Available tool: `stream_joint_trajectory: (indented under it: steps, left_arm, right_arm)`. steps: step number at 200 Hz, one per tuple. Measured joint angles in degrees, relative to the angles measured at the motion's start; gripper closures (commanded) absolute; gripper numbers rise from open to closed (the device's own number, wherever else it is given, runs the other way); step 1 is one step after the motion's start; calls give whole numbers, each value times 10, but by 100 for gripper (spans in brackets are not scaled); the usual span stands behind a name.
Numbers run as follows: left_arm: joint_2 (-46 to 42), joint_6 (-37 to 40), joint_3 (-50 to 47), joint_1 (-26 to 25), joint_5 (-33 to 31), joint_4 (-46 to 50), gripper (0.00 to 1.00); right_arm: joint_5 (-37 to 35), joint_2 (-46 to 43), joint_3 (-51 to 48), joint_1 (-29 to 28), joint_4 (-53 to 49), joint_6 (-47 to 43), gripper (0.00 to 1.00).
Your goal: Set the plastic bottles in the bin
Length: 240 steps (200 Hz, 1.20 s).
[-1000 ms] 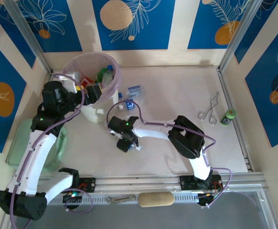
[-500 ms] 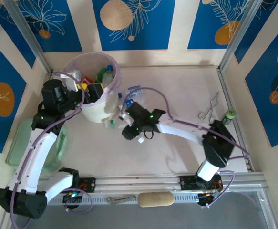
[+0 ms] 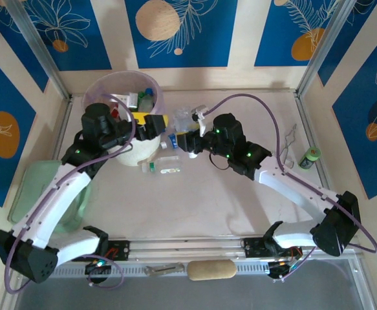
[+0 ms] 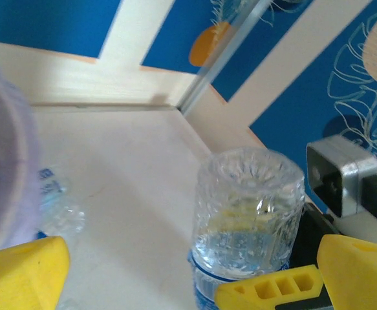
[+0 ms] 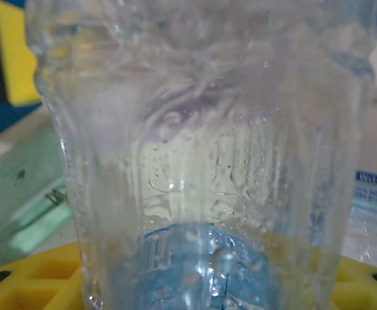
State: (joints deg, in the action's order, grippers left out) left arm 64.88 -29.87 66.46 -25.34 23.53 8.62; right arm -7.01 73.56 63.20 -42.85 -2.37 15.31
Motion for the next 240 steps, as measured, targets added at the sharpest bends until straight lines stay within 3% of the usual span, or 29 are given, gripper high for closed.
stream_joint_trajectory:
  steps: [46, 138, 180, 206, 240]
  left_arm:
    - [32, -18, 1, -34, -11, -34, 3]
    - [68, -36, 20, -56, -6, -75, 5]
    - [74, -42, 26, -58, 5, -82, 16]
    - [74, -43, 27, -60, 15, -87, 29]
    - [77, -35, 28, -59, 14, -88, 45]
  right_arm:
    - [-4, 0, -4, -14, 45, -3, 46]
    - [-19, 15, -2, -47, 62, -38, 46]
    - [-19, 16, 1, -45, 66, -40, 46]
    - [-15, 17, 1, -45, 67, -39, 45]
    - [-13, 28, 4, -41, 69, -37, 33]
